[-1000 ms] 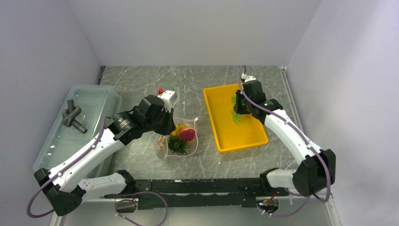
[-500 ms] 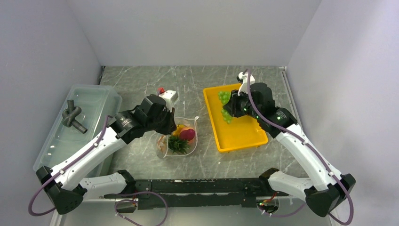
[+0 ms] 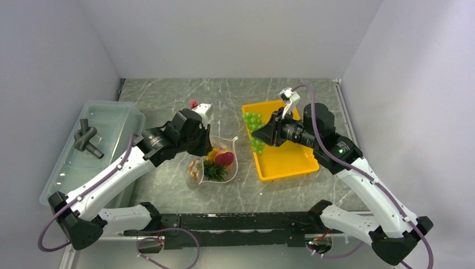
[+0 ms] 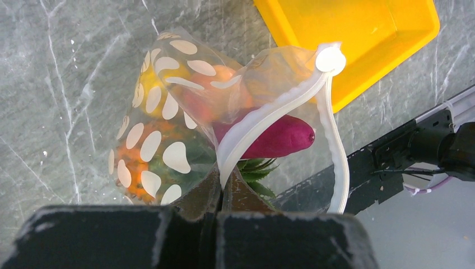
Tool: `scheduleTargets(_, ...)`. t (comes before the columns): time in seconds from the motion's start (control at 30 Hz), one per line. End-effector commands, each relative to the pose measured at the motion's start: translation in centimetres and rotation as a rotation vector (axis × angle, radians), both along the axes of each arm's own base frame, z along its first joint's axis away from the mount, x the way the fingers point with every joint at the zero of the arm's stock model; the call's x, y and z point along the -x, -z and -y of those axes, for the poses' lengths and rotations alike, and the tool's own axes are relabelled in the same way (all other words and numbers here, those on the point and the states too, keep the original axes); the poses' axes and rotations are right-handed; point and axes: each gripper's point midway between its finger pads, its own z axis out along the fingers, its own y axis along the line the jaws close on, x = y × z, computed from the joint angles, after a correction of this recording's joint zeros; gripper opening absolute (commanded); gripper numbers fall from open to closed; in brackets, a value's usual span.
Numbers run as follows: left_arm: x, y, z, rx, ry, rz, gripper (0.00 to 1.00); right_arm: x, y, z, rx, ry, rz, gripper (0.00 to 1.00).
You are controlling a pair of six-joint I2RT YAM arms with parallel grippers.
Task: Place the food in the zip-top bag and seal the zipper
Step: Place the fake fruit in the zipper food storage bag.
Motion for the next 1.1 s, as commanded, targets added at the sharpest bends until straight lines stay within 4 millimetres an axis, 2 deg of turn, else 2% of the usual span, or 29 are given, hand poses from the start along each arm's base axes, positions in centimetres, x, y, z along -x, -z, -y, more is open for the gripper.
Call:
scheduleTargets(0.0,-1.8,-2.6,0.9,0.065,-0.056,0.063,0.0,2.1,-3.8,-1.9,-0.152,-0.11,0.053,0.1)
scheduleTargets(0.2,-2.7,-2.9,1.3,0.074,-0.101,0.061,0.0,3.3,-4.3,-3.5,-0.23,-0.164,0.026,0.09)
scheduleTargets(0.47,-3.2,-4.0,0.9,0.103,-0.159,0.083,0.0,4.0,-3.9,-6.0,-0.285,-0.189,-0.03,0.09)
scheduleTargets(0.8,-3.1,-4.4,0.2,0.132,-0.208,0.094,0.0,4.4,-1.4,-9.7,-0.254,-0.194,-0.132,0.09)
scheduleTargets(1.07,-2.6,-5.2,-0.8,0.159,-0.235,0.115,0.0,3.6,0.7,-10.8,-0.255,-0.118,-0.219,0.07)
